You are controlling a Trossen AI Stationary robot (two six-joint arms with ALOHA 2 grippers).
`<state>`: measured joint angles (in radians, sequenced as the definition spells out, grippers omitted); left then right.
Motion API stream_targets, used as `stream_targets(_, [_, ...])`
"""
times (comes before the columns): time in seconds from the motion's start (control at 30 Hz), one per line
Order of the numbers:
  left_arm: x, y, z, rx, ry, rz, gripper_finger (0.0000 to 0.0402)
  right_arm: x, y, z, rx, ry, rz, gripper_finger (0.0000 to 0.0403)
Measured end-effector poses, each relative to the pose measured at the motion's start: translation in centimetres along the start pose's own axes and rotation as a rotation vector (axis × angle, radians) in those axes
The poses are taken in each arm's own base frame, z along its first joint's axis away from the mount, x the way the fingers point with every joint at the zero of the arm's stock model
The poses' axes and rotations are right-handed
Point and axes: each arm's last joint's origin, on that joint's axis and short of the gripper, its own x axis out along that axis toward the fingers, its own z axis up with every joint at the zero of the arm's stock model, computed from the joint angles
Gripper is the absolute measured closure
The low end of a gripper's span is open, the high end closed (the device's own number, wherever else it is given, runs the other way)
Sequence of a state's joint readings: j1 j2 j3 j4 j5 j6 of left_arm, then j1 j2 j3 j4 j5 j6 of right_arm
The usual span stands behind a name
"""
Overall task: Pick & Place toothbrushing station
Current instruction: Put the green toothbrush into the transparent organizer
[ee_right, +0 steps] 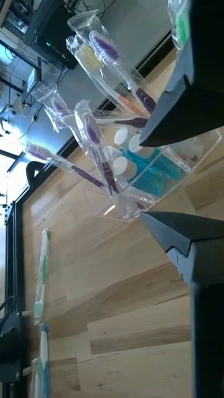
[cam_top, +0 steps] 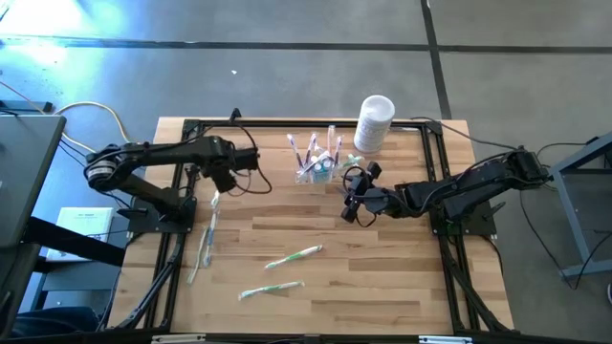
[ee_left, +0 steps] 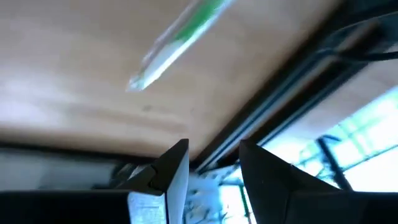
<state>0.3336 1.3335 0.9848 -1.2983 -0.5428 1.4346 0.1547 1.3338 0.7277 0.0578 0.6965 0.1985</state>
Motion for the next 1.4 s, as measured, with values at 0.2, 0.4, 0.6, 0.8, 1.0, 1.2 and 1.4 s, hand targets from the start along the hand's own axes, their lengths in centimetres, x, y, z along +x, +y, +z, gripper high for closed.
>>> stream_targets(0.2, [0.2,0.0,0.5,-0.047,-0.136,-0.047,0.0265,0.0,0.0,0.0,0.007,0.000,0.000,0.0230])
stream_targets(0.4, [1.8,-0.5,1.7,0.077,-0.211,-0.070,0.0265,0.0,0.0,0.0,0.017,-0.005,0.001,0.0230])
stream_targets(0.6, [3.7,-1.0,2.8,0.119,-0.206,-0.057,0.0265,0.0,0.0,0.0,0.018,-0.004,0.001,0.0230])
stream_targets(0.8, [5.1,-1.0,3.6,0.135,-0.209,-0.001,0.0265,0.0,0.0,0.1,0.019,-0.005,-0.003,0.0230])
stream_targets(1.0, [6.2,-1.1,4.3,0.145,-0.221,0.036,0.0265,0.0,0.0,0.0,0.019,-0.005,-0.004,0.0230])
stream_targets(1.2, [7.4,-1.2,5.1,0.169,-0.262,0.057,0.0265,0.0,0.0,0.0,0.019,-0.006,-0.005,0.0230])
stream_targets(1.4, [9.3,-0.7,6.4,0.179,-0.261,-0.038,0.0265,0.0,0.0,0.0,0.019,-0.006,-0.007,0.0230])
